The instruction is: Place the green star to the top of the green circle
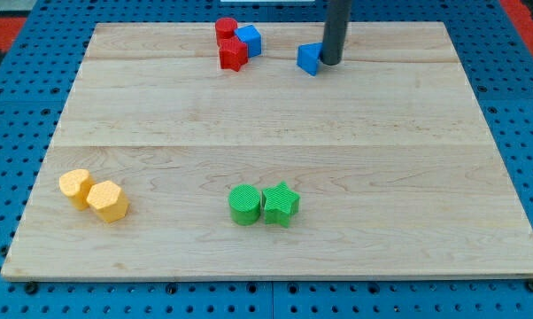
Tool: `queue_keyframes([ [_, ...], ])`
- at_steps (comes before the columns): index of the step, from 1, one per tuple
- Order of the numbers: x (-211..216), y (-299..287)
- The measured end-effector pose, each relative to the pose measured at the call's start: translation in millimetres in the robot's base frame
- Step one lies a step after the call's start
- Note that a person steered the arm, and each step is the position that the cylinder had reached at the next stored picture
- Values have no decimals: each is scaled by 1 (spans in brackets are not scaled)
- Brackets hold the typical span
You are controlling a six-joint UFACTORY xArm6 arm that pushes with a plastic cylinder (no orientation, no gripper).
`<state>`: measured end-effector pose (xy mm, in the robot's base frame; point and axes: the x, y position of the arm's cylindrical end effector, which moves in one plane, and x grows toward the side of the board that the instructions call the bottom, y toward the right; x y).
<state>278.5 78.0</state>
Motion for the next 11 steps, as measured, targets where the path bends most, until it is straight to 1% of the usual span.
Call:
queue_keyframes([
  [1,2,-63],
  [2,6,-68],
  [3,69,-18],
  [4,165,-9],
  [5,249,-16],
  [7,251,-16],
  [8,261,-15],
  [9,336,-47],
  [11,219,-59],
])
